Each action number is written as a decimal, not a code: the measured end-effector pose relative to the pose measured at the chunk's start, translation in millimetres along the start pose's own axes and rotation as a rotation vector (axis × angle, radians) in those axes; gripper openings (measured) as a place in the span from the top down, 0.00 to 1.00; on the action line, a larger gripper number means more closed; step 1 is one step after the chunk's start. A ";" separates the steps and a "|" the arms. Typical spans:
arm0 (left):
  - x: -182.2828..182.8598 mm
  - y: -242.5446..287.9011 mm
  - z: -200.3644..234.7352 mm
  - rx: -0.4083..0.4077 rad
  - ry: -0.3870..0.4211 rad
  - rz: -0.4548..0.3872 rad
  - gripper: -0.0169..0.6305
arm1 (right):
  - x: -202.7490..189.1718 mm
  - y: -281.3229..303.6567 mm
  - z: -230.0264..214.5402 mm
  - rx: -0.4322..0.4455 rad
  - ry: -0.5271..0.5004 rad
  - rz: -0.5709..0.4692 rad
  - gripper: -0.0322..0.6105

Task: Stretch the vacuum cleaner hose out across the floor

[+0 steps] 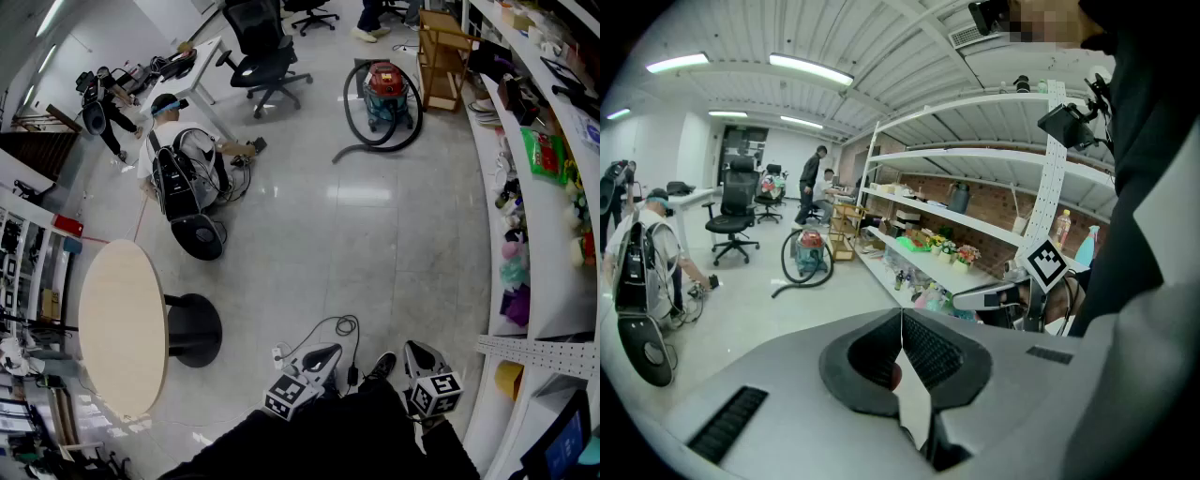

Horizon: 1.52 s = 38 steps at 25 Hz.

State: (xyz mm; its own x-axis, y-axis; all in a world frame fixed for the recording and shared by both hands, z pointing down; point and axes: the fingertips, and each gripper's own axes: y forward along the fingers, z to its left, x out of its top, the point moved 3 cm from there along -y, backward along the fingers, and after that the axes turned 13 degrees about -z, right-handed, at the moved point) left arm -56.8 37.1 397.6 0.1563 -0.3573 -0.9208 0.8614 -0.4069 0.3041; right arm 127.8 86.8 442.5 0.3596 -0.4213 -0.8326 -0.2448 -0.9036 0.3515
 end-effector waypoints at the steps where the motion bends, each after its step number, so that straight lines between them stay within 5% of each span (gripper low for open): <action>1: 0.1 -9.6 -1.8 0.006 0.012 0.000 0.94 | -6.0 -2.5 6.2 0.009 -0.002 -0.002 0.93; 9: 9.0 -65.9 12.0 0.117 0.063 -0.045 0.94 | -10.1 5.0 45.6 0.112 -0.084 -0.010 0.93; 14: 18.6 -58.6 39.4 0.109 0.070 -0.073 0.94 | 12.6 26.7 47.3 0.077 -0.124 -0.010 0.93; 21: 47.4 12.7 126.2 -0.022 0.115 -0.111 0.94 | 57.1 87.0 22.2 -0.074 -0.132 -0.125 0.93; 30: 134.1 104.6 257.8 -0.346 0.241 -0.158 0.94 | 173.3 210.3 17.1 -0.310 -0.189 -0.271 0.93; 38: 150.6 178.4 342.6 -0.289 0.195 -0.083 0.94 | 207.0 322.6 -15.6 -0.219 -0.211 -0.162 0.93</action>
State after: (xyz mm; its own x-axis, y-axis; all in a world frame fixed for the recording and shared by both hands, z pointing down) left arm -45.2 -377.3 396.8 0.1455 -0.1545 -0.9772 0.9717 -0.1633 0.1705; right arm 137.3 -293.1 390.3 0.1779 -0.2667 -0.9472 0.0079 -0.9621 0.2724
